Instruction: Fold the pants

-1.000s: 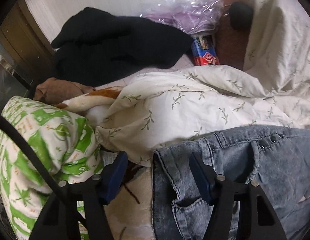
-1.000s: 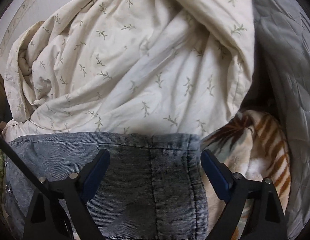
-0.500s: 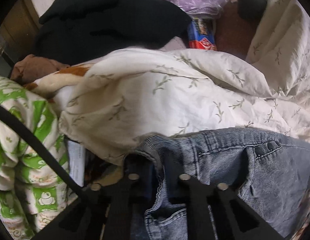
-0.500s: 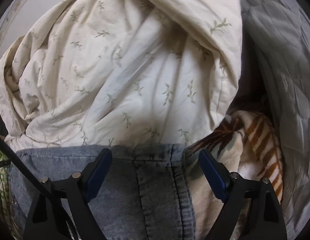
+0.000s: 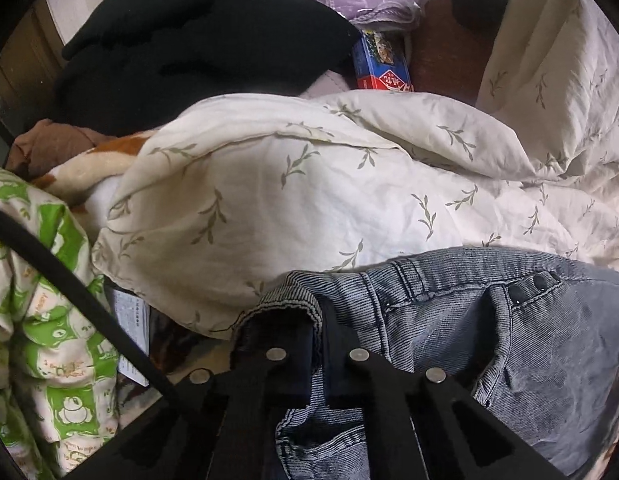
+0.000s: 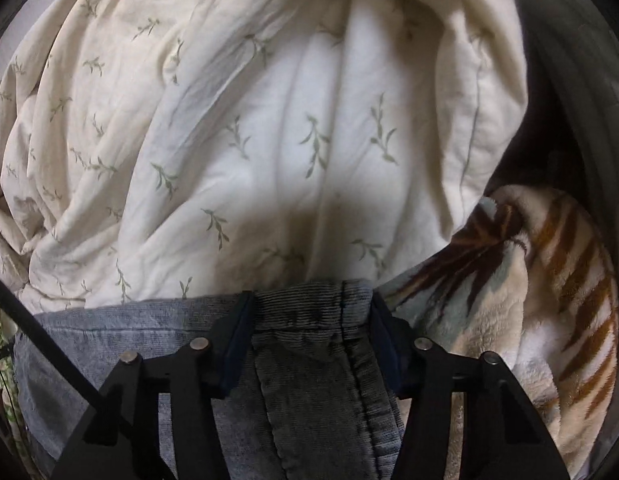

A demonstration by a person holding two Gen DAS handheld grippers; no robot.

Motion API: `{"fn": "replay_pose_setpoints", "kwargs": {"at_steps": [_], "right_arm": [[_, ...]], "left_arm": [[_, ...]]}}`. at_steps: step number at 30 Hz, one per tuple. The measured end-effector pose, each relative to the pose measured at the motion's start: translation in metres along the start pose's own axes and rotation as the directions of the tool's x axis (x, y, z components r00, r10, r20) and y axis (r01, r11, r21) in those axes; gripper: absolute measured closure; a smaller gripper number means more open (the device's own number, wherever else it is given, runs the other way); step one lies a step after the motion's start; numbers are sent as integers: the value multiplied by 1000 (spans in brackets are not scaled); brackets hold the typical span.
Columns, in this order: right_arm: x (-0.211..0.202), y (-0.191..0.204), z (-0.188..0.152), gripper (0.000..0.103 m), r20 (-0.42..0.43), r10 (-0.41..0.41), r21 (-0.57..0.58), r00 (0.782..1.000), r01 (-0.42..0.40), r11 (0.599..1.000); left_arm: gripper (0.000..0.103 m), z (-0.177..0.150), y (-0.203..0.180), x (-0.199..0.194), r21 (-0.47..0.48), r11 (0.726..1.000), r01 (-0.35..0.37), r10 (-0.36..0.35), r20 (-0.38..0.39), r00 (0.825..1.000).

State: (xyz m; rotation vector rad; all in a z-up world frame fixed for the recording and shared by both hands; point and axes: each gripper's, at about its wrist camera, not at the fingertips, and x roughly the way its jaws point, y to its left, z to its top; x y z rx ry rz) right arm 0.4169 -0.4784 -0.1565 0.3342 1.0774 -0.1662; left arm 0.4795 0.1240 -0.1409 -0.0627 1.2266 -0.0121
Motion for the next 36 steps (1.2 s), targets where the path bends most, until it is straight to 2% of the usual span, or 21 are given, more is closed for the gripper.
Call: {"fn": "replay_pose_setpoints", "kwargs": {"at_steps": [1,5,8,14,18,21,25,28,32,36], "right_arm": [[1,-3,-1,55,-1,1,9,1000,-1,1000],[-1,-11,-2,76,16,4,22,1000,-4,1000],[-18,-13,-6,82,51,17,10,999,-18,1000],[-67,-17,-21,84,133,61,17,989,-64,998],[-102,-34,-33,84,183,99,37,978,-108,993],[-143,-40,-45,84,229,115,44,966,-129,991],[-191,-54,-64,84,271,117,72,955,-141,987],[-210,-71,-83,84,272,110,107,956,-144,984],[-230,-90,-124,84,261,115,126,959,-151,980],[-233,-111,-176,84,216,111,139,970,-143,980]], "left_arm": [[100,0,0,1,-10,1000,3,-2,4,1000],[100,-6,-5,-11,11,1000,13,-14,51,999],[100,-19,-4,-27,21,999,36,-38,93,995],[100,-31,-2,-78,39,995,89,-94,158,983],[100,-44,1,-123,57,989,134,-143,198,970],[100,-58,3,-153,76,983,167,-180,223,958],[100,-92,11,-196,115,971,210,-234,258,937],[100,-121,13,-214,141,963,231,-262,263,929],[100,-166,19,-229,174,950,258,-297,257,920],[100,-226,25,-231,199,941,274,-317,236,918]]}}
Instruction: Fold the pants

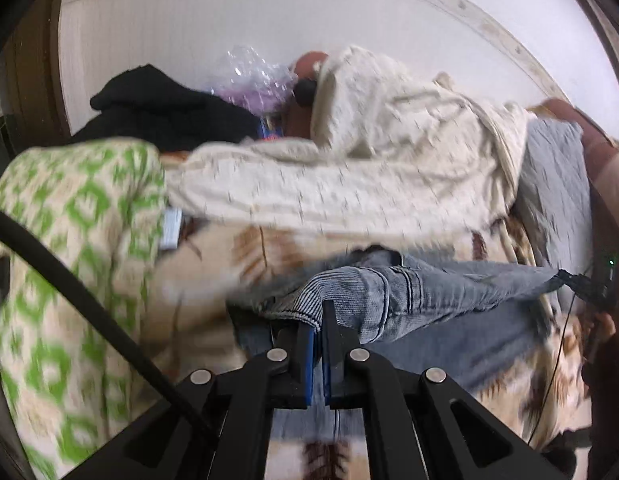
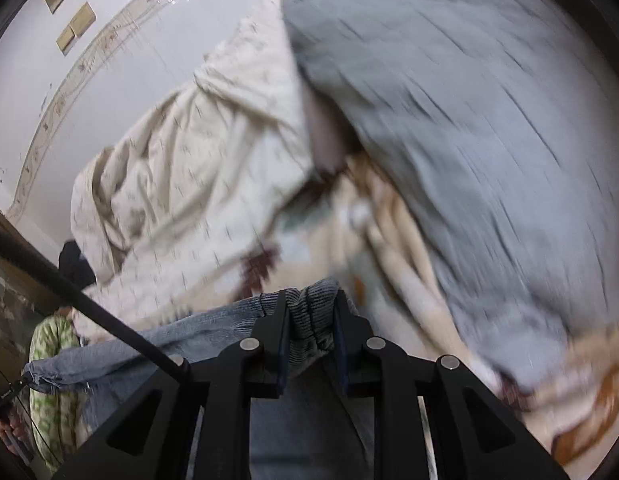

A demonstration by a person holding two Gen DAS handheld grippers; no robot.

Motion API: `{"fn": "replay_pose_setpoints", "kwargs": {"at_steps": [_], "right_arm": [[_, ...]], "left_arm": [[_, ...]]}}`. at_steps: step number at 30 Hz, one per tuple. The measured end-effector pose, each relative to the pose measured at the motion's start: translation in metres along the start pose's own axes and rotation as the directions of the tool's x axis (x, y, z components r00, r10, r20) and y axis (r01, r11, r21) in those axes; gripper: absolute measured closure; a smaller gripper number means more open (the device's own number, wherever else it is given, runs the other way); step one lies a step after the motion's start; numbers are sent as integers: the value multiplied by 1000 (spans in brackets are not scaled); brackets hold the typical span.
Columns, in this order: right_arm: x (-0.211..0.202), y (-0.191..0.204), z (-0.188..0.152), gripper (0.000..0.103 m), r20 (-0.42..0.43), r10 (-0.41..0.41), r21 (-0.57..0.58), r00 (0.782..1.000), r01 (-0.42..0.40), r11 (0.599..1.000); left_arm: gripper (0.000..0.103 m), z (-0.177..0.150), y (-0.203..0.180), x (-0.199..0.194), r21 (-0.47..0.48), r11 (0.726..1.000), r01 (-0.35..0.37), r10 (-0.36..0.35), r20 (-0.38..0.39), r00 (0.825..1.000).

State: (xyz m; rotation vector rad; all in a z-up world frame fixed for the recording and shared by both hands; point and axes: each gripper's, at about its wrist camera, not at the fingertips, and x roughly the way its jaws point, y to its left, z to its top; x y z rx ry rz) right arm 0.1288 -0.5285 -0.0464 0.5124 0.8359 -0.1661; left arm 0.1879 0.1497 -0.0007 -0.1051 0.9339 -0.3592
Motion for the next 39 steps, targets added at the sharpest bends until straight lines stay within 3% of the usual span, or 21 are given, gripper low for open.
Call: {"fn": "replay_pose_setpoints", "kwargs": {"at_steps": [7,13,16,19,20,26,29,34,39], "right_arm": [[-7,-46,-87,84,-97,-3,69,995,10,998],[0,-71,-128,84,-122,41,133,992,-25,991],[-5,-71,-132,79,-116,68,144,991,-51,988],[-15,-68,-133,59,-107,48,121,993,-35,992],[-21,-67,-131,56,-87,45,112,995,-35,993],[-56,-61,-112,53,13,98,95,995,-99,991],[-61,-54,-108,53,24,107,83,994,-109,991],[-55,-45,-99,53,10,112,64,994,-112,992],[-39,-44,-77,53,-8,109,53,994,-109,993]], "left_arm": [[100,-111,15,16,-67,997,35,-41,-84,996],[99,-162,46,32,-232,969,86,-107,-81,991],[99,-165,46,31,-241,966,91,-112,-75,991],[96,-161,40,14,-213,975,62,-74,-48,996],[95,-159,38,6,-198,979,52,-60,-35,998],[94,-152,7,-47,-60,998,-21,26,80,996],[94,-145,-23,-61,30,1000,3,-6,105,994],[94,-126,-92,-51,171,978,121,-141,107,984],[94,-115,-138,-17,195,967,167,-188,94,978]]}}
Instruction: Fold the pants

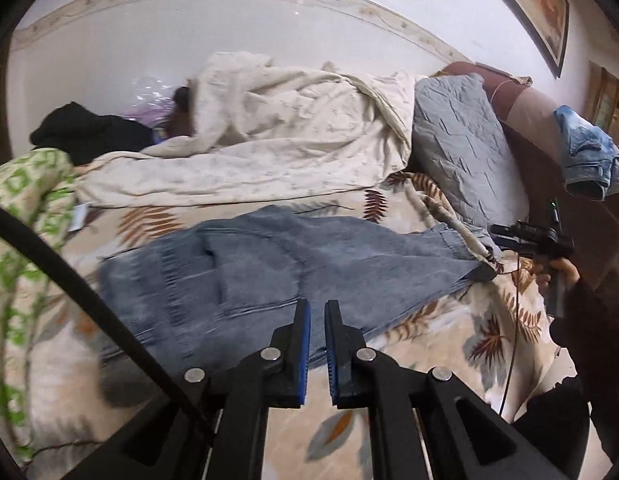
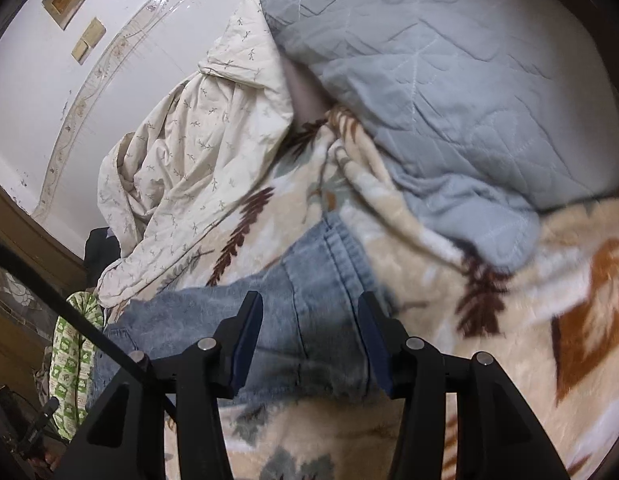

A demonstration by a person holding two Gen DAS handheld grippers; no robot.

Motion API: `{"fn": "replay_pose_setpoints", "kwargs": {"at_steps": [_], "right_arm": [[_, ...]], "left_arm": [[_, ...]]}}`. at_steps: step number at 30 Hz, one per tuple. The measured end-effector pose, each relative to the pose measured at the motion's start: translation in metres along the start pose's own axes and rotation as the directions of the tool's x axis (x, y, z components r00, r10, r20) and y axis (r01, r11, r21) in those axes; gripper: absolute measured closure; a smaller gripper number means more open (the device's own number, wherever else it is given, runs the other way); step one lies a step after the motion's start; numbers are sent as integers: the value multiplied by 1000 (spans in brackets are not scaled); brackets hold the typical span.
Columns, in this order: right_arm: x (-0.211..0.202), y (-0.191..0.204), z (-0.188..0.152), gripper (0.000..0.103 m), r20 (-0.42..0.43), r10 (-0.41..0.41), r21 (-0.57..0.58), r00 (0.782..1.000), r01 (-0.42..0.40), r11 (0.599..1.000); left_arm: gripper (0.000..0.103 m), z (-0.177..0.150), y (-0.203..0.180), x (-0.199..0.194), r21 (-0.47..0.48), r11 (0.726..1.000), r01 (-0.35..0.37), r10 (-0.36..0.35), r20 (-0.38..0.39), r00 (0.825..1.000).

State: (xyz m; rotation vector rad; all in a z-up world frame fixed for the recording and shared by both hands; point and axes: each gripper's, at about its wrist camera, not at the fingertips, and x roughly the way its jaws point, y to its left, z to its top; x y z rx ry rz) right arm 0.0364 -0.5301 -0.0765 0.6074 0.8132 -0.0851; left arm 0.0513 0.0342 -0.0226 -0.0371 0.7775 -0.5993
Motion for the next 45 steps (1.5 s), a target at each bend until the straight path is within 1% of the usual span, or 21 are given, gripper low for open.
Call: {"fn": "replay_pose_setpoints", "kwargs": {"at_steps": [3,6,12,14,16,18,19,20,21,22,23,25,29,34,38,41,45], "right_arm": [[21,4,15,53,-20,-16,-20,1000,15,1000],[50,4,29,53,-62,-30,-17,998,29,999],[102,2,50,53,-125,-102,-45,987,97,994],[114,4,54,53,-139,-125,-67,982,116,991],[125,6,53,53,-176,-142,-86,974,129,988],[134,9,48,57,-203,-160,-118,966,138,983],[136,11,45,69,-205,-182,-143,962,155,978],[137,14,43,82,-205,-204,-161,957,173,972],[136,16,41,82,-202,-216,-174,955,182,968],[134,19,40,87,-198,-222,-187,955,185,965],[132,21,39,89,-195,-231,-200,953,192,961],[125,24,40,90,-178,-237,-207,955,199,958],[109,36,49,92,-95,-238,-224,967,212,951],[115,46,57,92,-23,-272,-256,962,257,932],[137,35,61,92,-23,-307,-244,951,292,925],[148,26,60,92,-20,-315,-229,949,303,925],[163,19,59,92,-37,-333,-220,942,317,923]], "left_arm": [[94,5,-11,25,4,1000,8,-8,-1,1000],[94,4,-14,49,7,1000,-1,1,-19,1000],[94,-5,4,80,-26,1000,-14,12,-64,998],[94,-7,9,85,-31,999,-21,19,-75,997],[94,-8,14,88,-42,999,-23,20,-81,996],[94,-9,16,90,-44,999,-27,23,-88,996],[94,-10,18,91,-45,999,-31,26,-91,996],[94,-11,19,91,-46,998,-32,28,-93,995],[94,-12,20,92,-48,998,-37,32,-97,995],[94,-13,22,92,-52,998,-43,37,-100,994],[94,-13,24,93,-59,997,-48,42,-102,994],[94,-14,28,94,-76,996,-55,47,-105,993],[94,-17,28,99,-76,995,-61,52,-115,992],[94,-25,23,112,-39,997,-64,57,-160,986],[94,-27,27,115,-40,996,-84,76,-166,983],[94,-28,33,116,-54,994,-91,80,-178,981],[94,-33,39,123,-61,993,-105,89,-215,973]]}}
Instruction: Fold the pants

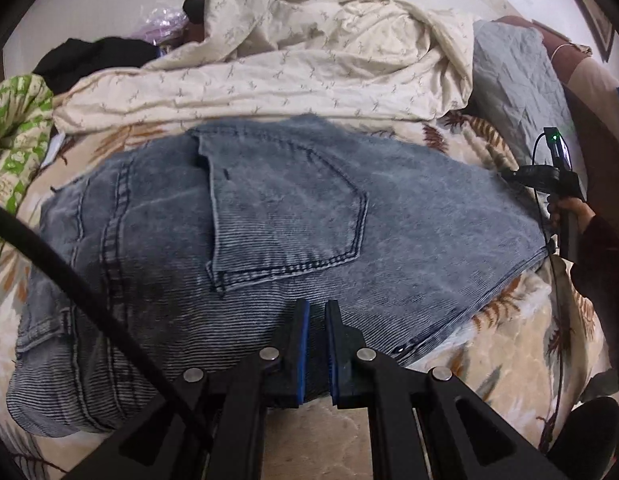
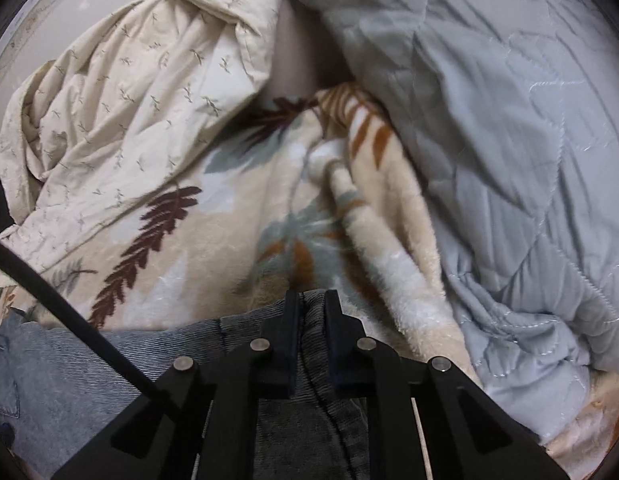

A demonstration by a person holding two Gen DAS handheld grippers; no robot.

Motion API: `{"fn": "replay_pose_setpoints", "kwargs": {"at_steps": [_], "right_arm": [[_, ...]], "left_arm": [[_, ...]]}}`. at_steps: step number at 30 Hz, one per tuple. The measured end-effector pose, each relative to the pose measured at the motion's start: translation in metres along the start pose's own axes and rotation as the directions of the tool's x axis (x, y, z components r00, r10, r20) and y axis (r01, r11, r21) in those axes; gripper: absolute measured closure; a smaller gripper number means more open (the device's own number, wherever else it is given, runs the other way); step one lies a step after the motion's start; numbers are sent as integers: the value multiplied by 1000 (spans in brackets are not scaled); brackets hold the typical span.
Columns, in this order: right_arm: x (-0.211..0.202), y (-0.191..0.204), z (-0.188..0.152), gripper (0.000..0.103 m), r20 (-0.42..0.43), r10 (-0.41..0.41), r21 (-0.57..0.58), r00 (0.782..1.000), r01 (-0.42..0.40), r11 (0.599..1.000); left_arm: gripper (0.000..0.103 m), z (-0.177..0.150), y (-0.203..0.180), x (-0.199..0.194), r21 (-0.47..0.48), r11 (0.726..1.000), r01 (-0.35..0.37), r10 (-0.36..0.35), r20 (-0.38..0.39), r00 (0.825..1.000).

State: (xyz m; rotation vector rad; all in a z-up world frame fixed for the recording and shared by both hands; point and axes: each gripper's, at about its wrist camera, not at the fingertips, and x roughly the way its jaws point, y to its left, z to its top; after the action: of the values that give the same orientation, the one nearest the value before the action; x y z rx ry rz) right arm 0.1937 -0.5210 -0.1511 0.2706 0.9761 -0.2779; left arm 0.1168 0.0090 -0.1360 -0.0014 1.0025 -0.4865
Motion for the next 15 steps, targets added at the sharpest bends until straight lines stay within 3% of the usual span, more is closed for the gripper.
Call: {"fn": "replay_pose_setpoints", "kwargs": {"at_steps": [3,5,9,12,15], "right_arm": [[6,0,-1,90,-18,-9,8,1000,10,1000],[0,2,-2,79,-13,-42,3,999,42,999],[-59,13,-11,66,92,-27,-19,995,29,999],[-104,37,-31,56,137,60,-99,989,-47,994],[-127,74,-56,53,97,176,-178,980,-157,971]], "left_arm": [[94,-4,4,6,-6,1000,2,-2,-34,999],[94,-4,5,6,-15,1000,7,-7,-44,999],[94,-2,8,-9,-42,999,28,-29,-33,999],[93,1,10,-25,-36,999,10,-10,10,1000],[93,6,15,-37,-46,999,-14,16,51,999]]}}
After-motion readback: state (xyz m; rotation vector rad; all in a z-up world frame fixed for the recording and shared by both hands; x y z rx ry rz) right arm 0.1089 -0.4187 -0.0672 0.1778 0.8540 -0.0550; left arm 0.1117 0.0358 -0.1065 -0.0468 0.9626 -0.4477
